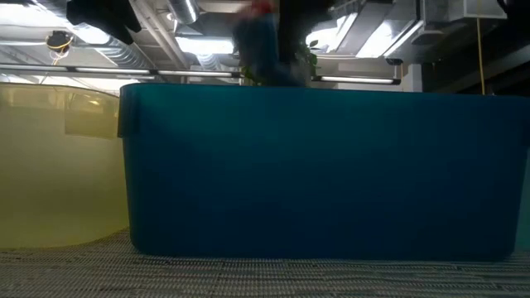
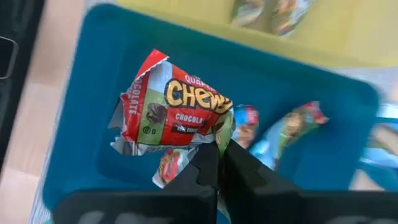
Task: Pick and place Granola Bars by type
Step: Put the red granola bar into the blue bin
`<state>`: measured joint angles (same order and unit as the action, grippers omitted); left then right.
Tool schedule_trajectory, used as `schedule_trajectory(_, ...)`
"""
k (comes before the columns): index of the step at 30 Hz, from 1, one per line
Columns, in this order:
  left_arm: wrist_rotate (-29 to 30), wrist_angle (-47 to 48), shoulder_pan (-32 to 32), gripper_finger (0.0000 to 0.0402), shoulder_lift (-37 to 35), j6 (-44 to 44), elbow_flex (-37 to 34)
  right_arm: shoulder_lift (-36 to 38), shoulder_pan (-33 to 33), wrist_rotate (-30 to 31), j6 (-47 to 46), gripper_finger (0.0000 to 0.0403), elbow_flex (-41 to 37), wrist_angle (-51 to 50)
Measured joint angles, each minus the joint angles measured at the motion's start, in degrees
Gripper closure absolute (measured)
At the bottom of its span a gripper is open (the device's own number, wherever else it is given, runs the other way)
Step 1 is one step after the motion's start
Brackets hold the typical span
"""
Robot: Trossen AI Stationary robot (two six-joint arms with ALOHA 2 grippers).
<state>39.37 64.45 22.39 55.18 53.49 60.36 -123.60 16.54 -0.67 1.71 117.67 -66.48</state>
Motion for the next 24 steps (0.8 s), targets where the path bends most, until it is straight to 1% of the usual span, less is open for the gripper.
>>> schedule_trajectory(2,-0.3,0.0,0.0,0.0203,0.0,0.6,0.0,-1.9,0.1,-0.7,-0.2,0.0389,0.0,0.6)
schedule_trajectory(5,-0.3,0.0,0.0,0.0203,0.0,1.3,0.0,-4.1,0.2,-0.9,-0.2,0.0376,0.0,3.3)
schedule_trajectory(9,-0.3,0.0,0.0,0.0203,0.0,1.3,0.0,-5.9,0.2,-0.9,-1.2,0.0366,0.0,4.1)
schedule_trajectory(15,-0.3,0.0,0.0,0.0203,0.0,1.5,0.0,-7.0,0.2,-0.9,-1.8,0.0384,0.0,3.7)
schedule_trajectory(18,-0.3,0.0,0.0,0.0203,0.1,1.5,0.0,-7.7,0.2,-0.9,-3.0,0.0385,0.0,3.2)
schedule_trajectory(21,-0.3,0.0,0.0,0.0203,0.1,2.4,0.0,-7.8,0.1,-0.9,-4.0,0.0363,0.0,2.2)
schedule_trajectory(24,-0.2,0.0,0.0,0.0203,0.1,2.8,0.0,-7.7,0.0,-0.6,-4.8,0.0319,0.0,2.0)
